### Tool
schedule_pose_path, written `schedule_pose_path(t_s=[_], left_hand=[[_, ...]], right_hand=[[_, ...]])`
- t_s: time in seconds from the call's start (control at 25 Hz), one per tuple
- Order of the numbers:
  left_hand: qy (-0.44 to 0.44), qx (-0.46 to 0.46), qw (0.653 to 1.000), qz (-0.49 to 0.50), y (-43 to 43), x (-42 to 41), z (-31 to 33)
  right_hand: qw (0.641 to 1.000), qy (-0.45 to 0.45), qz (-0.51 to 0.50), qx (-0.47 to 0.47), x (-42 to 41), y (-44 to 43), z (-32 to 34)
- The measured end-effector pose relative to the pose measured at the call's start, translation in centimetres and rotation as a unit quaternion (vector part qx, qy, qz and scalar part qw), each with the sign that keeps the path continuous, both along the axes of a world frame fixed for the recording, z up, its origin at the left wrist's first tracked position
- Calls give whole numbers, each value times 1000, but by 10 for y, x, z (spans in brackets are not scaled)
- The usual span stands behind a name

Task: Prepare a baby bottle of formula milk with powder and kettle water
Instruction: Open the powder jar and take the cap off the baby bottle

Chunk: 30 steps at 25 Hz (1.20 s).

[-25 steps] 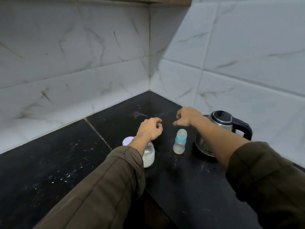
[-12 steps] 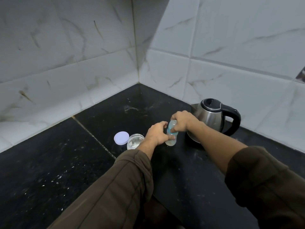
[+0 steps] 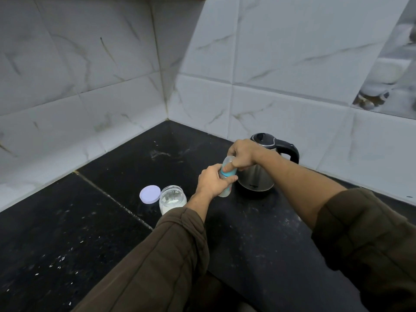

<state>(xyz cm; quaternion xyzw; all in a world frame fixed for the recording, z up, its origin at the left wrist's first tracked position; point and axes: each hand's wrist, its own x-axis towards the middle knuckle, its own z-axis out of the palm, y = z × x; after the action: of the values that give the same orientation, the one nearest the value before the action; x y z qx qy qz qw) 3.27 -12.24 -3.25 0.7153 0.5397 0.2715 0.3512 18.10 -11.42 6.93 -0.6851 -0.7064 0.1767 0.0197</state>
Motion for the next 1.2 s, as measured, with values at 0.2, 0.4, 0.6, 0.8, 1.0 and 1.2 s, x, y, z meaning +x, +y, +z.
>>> schedule_pose_path(t_s=[0.2, 0.4, 0.6, 0.8, 1.0, 1.2], left_hand=[[-3, -2, 1000, -1, -4, -1, 1], [6, -28, 1000, 11, -11, -11, -18], [1, -19, 999, 46, -1, -12, -4], [-8, 0, 996, 84, 3, -17, -6], [-25, -2, 998, 60, 1, -7, -11], [-25, -10, 999, 40, -2, 4, -17]], right_hand=[[999, -35, 30, 2, -2, -7, 13], [996, 65, -17, 64, 7, -5, 50], [998, 40, -47, 32, 13, -17, 17], [991, -92, -38, -87, 26, -37, -22], [972, -169, -38, -158, 35, -56, -63], [959, -211, -26, -188, 39, -69, -84]])
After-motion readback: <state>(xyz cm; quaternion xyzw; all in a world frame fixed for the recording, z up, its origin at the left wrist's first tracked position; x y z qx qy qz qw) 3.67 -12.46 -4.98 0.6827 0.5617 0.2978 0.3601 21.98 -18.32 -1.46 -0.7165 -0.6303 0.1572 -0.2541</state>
